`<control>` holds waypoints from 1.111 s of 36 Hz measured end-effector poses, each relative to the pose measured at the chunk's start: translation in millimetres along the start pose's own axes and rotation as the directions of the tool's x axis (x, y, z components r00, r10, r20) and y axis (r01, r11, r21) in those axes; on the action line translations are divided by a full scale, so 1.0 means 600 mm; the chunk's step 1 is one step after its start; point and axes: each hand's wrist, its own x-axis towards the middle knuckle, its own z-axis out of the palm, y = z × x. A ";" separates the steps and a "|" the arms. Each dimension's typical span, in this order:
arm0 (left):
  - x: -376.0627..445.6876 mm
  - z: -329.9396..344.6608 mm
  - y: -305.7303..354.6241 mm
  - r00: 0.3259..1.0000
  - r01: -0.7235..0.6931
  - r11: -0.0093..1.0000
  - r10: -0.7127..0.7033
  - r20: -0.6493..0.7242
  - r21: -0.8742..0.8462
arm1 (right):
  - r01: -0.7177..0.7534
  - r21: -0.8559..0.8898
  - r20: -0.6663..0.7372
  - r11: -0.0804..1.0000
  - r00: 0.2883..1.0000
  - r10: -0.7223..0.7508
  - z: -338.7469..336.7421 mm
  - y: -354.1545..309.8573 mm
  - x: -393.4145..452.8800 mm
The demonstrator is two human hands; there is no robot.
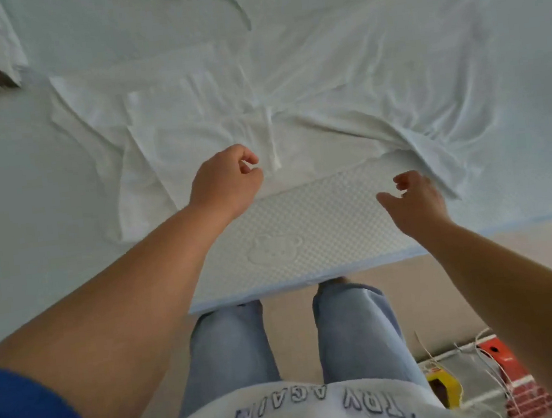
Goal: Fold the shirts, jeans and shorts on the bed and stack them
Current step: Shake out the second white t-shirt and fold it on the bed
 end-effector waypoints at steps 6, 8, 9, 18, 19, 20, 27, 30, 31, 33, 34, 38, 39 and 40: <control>0.052 0.090 0.084 0.992 -0.128 0.980 0.126 0.025 0.154 | -0.028 -0.115 -0.127 0.993 0.992 0.014 -0.028 0.116 0.072; 0.071 0.124 0.113 0.991 -0.134 0.971 0.133 0.021 0.199 | 0.007 -0.138 -0.130 0.990 0.991 -0.025 -0.032 0.146 0.106; 0.081 0.140 0.128 0.991 -0.135 0.967 0.135 0.017 0.217 | 0.025 -0.151 -0.121 0.988 0.992 -0.044 -0.034 0.160 0.122; 0.136 0.240 0.254 0.959 -0.269 0.844 0.278 0.049 0.463 | 0.296 -0.362 -0.059 0.884 0.939 -0.339 -0.065 0.227 0.205; 0.139 0.250 0.266 0.952 -0.297 0.816 0.294 0.086 0.495 | 0.322 -0.360 -0.047 0.875 0.931 -0.362 -0.072 0.233 0.211; 0.141 0.260 0.277 0.940 -0.334 0.785 0.315 0.128 0.521 | 0.351 -0.343 -0.042 0.871 0.921 -0.388 -0.082 0.239 0.215; 0.144 0.338 0.348 0.863 -0.501 0.636 0.320 0.390 0.587 | 0.459 0.016 0.024 0.888 0.888 -0.459 -0.163 0.244 0.250; 0.152 0.369 0.392 0.845 -0.518 0.694 0.323 0.427 0.500 | 0.395 0.207 0.136 0.895 0.894 -0.426 -0.203 0.232 0.276; 0.155 0.376 0.409 0.848 -0.501 0.739 0.313 0.428 0.450 | 0.407 0.229 0.149 0.884 0.883 -0.445 -0.217 0.227 0.286; 0.165 0.387 0.445 0.860 -0.451 0.822 0.296 0.417 0.348 | 0.417 0.278 0.173 0.866 0.865 -0.472 -0.243 0.217 0.308; 0.172 0.390 0.463 0.860 -0.442 0.842 0.299 0.414 0.311 | 0.400 0.327 0.184 0.856 0.862 -0.473 -0.255 0.213 0.320; 0.213 0.378 0.521 0.853 -0.372 0.904 0.243 0.463 0.210 | 0.164 0.727 0.219 0.667 0.865 -0.452 -0.284 0.212 0.366; 0.225 0.370 0.530 0.859 -0.348 0.917 0.229 0.459 0.194 | 0.043 0.836 0.246 0.547 0.862 -0.443 -0.285 0.218 0.378; 0.237 0.361 0.535 0.871 -0.326 0.928 0.219 0.440 0.183 | -0.073 0.889 0.293 0.452 0.849 -0.440 -0.286 0.223 0.388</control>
